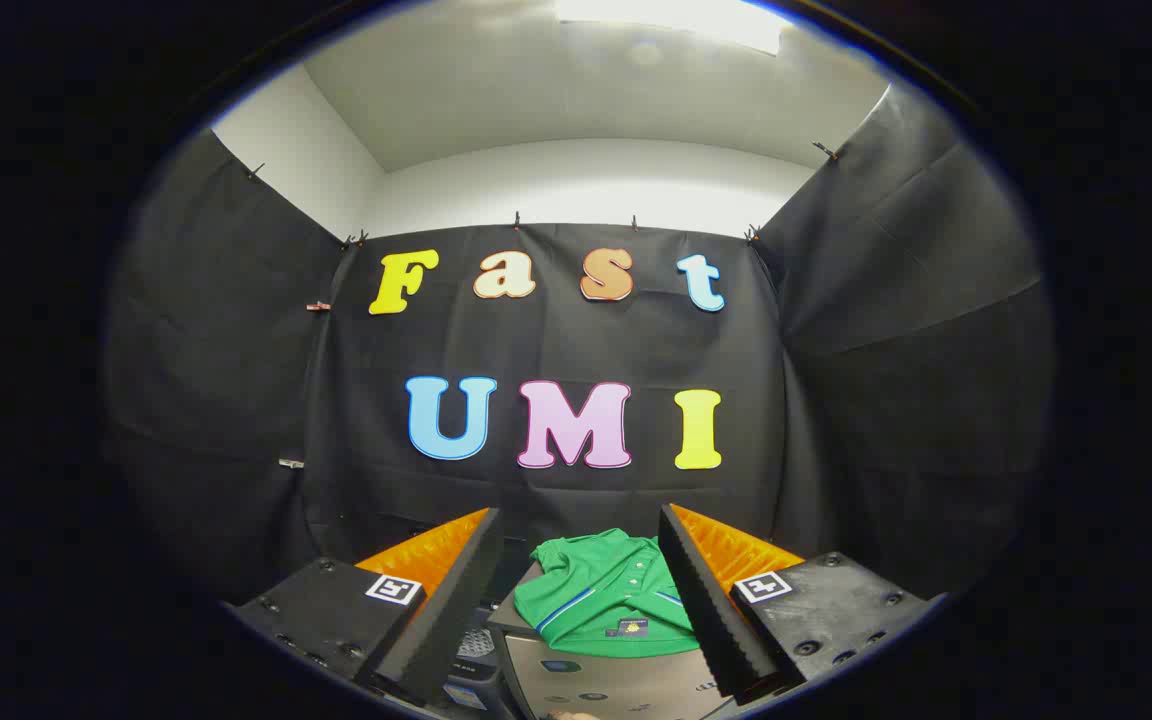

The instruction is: Put the clothes into the washing machine and then close the washing machine lid.

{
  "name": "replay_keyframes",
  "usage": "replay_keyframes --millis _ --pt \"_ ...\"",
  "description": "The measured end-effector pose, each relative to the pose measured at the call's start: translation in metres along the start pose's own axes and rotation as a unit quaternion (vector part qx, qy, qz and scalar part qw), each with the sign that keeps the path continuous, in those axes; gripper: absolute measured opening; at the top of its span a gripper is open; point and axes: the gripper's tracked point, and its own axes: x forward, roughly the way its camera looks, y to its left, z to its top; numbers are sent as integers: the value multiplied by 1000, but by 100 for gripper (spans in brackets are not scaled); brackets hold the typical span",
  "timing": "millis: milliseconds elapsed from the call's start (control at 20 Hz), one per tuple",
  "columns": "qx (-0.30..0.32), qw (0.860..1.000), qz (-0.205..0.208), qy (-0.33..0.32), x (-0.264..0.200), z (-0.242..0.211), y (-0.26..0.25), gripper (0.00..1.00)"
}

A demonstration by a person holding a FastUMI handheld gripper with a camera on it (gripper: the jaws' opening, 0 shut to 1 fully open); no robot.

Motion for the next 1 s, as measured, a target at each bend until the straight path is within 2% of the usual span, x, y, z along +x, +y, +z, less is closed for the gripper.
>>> replay_keyframes --millis 1000 --pt "-7 1000 -21 10 16 -8 -8 97"
